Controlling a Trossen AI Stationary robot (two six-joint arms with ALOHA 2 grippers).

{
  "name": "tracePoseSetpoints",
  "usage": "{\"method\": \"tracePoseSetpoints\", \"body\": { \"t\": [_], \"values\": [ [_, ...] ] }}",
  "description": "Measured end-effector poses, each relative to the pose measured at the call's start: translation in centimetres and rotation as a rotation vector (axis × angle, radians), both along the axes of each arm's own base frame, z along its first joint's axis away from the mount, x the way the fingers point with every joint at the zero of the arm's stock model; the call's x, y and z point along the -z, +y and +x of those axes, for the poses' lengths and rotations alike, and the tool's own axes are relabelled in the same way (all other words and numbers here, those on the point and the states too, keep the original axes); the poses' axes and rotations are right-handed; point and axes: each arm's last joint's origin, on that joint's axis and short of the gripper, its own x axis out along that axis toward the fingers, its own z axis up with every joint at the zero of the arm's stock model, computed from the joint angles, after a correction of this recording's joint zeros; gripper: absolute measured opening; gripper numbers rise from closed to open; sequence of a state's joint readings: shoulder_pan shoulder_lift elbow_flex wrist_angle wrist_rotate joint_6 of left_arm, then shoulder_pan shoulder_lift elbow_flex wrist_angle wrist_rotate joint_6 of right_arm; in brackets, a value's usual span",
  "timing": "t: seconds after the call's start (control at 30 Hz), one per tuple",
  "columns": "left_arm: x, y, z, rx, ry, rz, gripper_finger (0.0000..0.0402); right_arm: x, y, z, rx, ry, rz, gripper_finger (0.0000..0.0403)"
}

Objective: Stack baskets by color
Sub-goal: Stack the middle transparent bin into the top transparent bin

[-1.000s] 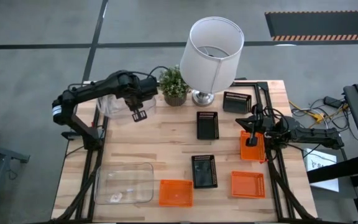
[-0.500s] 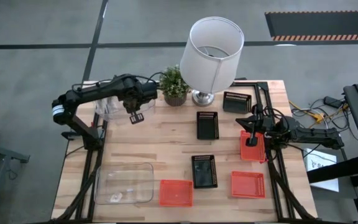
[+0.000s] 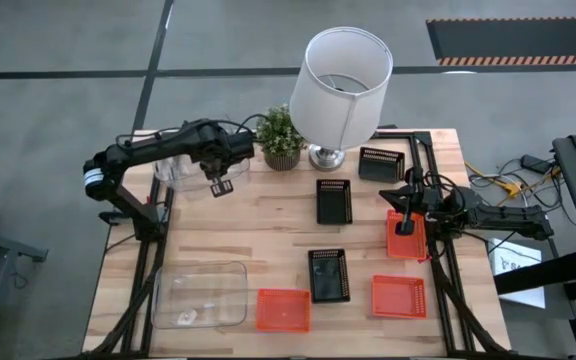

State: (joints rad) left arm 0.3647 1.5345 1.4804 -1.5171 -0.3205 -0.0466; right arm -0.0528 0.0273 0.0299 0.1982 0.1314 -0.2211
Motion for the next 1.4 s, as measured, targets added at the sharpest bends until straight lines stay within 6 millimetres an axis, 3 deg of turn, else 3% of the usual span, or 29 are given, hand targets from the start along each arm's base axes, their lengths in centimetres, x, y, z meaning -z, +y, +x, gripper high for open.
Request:
{"method": "tracePoseSetpoints", "body": {
  "t": [0.27, 1.2, 1.4],
  "values": [
    [0.1, 0.3, 0.7, 0.018, -0.063, 0.024, 0.0, 0.0, 0.0, 0.0, 0.0, 0.0, 0.0, 0.0009],
    [3.2, 0.3, 0.6, 0.073, -0.003, 0.004, 0.0001, 0.0, 0.0, 0.0, 0.0, 0.0, 0.001, 0.0009],
    [3.2, 0.3, 0.6, 0.078, 0.001, 0.001, 0.0054, 0.0, 0.0, 0.0, 0.0, 0.0, 0.0, 0.0009]
  ]
}}
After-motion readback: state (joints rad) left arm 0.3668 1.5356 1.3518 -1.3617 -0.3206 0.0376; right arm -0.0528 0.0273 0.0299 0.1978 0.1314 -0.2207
